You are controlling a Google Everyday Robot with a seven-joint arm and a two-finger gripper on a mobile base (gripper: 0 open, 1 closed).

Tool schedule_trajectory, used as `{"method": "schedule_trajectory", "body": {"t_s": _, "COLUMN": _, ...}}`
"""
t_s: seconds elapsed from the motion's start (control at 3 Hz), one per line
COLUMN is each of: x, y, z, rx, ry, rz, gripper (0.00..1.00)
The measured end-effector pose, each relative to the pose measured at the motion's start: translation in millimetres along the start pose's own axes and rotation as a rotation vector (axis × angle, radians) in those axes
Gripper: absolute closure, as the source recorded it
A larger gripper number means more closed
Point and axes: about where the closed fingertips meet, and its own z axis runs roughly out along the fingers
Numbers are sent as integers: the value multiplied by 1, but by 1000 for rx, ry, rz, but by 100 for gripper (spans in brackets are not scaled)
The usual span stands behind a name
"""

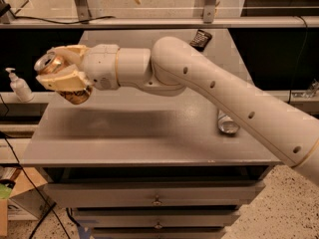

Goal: Place orange can upright

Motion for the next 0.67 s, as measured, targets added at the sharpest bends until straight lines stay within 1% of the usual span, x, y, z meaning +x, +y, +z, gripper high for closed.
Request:
{"method": "schedule_trajectory", "body": {"t_s": 0.33, "x": 0, "y": 6, "z": 11, "rx": -26, "ry": 14, "rz": 0, "gripper": 100}}
{"method": "schedule_trajectory", "body": {"t_s": 0.67, "x": 0, "y": 6, "z": 12, "rx": -27, "ry": 15, "rz": 0, "gripper": 100}}
